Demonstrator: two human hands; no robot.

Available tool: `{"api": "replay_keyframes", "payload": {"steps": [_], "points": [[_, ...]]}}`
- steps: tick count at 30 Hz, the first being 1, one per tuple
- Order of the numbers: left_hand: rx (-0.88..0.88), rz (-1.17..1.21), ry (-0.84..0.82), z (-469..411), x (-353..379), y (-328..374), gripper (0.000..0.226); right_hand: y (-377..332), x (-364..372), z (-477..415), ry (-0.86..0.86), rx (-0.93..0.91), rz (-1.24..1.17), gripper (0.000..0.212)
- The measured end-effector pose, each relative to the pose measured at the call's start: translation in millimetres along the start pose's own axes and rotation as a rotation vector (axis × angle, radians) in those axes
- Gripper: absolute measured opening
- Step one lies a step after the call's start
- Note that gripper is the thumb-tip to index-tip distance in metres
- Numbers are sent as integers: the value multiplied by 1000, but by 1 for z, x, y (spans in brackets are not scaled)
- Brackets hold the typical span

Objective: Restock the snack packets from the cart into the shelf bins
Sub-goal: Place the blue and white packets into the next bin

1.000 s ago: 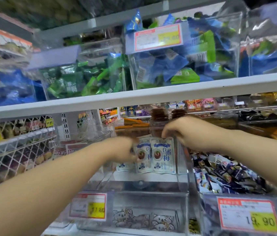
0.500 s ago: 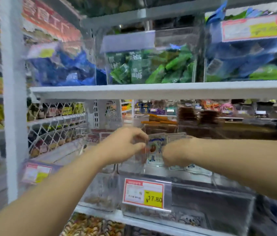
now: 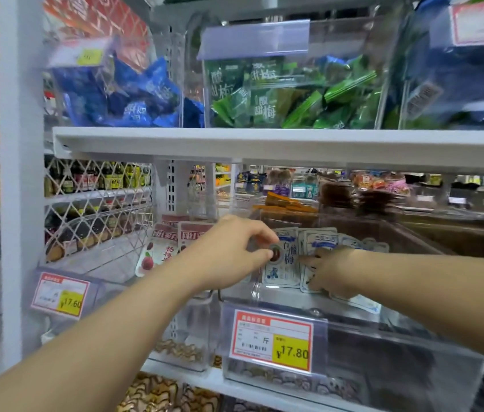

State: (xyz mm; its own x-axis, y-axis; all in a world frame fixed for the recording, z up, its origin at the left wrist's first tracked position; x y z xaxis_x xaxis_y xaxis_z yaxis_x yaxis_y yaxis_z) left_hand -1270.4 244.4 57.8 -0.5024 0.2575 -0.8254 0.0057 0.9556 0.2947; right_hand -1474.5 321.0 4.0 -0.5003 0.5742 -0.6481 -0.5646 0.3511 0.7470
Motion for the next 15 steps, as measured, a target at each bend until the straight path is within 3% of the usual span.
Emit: {"api": "replay_keyframes", "payload": {"steps": [4, 9, 15], "points": [[-2, -16, 6, 1, 0, 1, 26, -2, -8, 15, 26, -32, 13, 74], [2, -49, 18, 2, -2, 6, 27, -15, -16, 38, 39, -135, 110, 55], [0, -91, 95, 9, -7, 16, 23, -2, -38, 79, 181, -176, -307, 59]]}}
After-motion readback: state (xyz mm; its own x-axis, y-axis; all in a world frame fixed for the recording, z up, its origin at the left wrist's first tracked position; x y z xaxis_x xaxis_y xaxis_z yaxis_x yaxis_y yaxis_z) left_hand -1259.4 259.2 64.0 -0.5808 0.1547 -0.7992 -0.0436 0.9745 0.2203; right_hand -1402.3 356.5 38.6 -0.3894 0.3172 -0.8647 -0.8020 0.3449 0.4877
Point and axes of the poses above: each hand's wrist, its own z-axis away from the middle knuckle, its own x-axis out of the palm, y = z × x, the point moved 4 cm from there along -z, towards the middle knuckle, and after that the axes turned 9 degrees about x, right-handed, at the moved point
